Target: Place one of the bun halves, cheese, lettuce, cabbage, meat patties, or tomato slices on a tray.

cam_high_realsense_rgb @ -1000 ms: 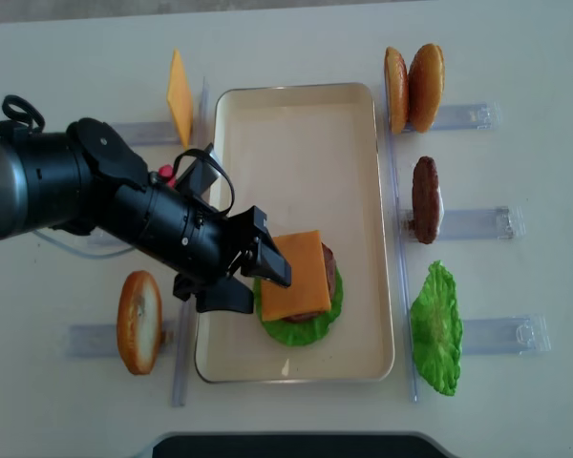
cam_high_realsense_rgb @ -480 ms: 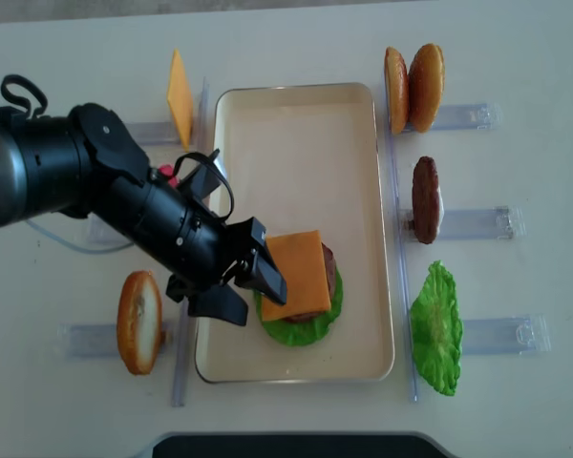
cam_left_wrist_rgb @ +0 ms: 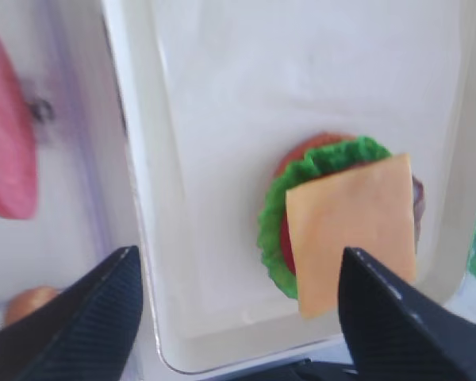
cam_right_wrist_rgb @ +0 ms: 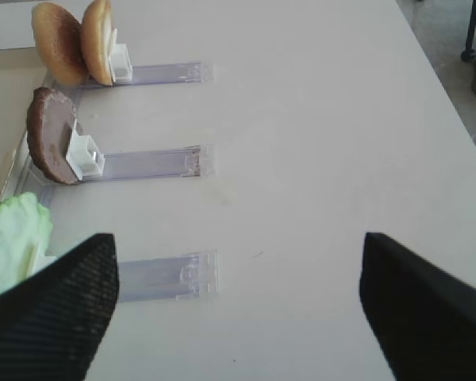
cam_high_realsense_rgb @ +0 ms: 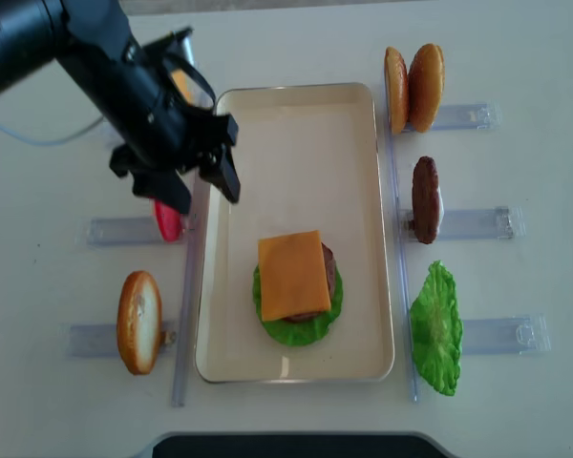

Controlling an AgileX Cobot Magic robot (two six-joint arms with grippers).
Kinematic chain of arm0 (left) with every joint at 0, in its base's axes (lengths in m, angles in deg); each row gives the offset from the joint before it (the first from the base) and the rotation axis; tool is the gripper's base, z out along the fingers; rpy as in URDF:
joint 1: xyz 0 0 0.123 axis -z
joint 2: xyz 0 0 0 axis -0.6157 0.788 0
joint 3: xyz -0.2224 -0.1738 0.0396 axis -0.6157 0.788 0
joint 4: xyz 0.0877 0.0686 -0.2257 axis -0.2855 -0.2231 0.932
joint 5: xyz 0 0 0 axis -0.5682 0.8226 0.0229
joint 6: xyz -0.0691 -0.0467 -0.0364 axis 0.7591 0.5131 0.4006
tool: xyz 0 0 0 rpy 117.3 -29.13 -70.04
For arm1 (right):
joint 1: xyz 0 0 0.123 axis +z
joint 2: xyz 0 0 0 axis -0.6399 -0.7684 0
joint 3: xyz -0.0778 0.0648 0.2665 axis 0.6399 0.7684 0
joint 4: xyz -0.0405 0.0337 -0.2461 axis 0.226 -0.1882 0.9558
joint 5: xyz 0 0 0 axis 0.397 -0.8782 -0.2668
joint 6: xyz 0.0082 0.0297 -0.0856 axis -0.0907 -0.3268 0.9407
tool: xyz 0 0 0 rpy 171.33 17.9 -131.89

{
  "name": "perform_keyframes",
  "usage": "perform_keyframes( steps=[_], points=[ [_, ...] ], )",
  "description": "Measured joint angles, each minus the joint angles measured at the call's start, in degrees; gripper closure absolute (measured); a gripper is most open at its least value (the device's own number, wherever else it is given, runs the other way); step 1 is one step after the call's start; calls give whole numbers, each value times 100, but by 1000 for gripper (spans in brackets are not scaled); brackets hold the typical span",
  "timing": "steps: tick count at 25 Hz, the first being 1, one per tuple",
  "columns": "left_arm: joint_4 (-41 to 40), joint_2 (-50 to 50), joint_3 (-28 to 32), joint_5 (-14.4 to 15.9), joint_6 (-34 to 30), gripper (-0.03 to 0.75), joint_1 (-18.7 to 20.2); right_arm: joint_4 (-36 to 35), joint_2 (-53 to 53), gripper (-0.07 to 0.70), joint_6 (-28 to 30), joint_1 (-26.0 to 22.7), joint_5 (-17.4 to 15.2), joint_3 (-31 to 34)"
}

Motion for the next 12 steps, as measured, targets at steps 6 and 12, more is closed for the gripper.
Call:
perform_keyframes(
  steps=[6, 12],
  points=[
    [-671, 211, -1298, 587, 182, 133, -660, 0, 0, 45, 0, 0, 0, 0],
    [-1076, 335, -1642, 618, 149, 133, -741, 0, 0, 45, 0, 0, 0, 0]
  ],
)
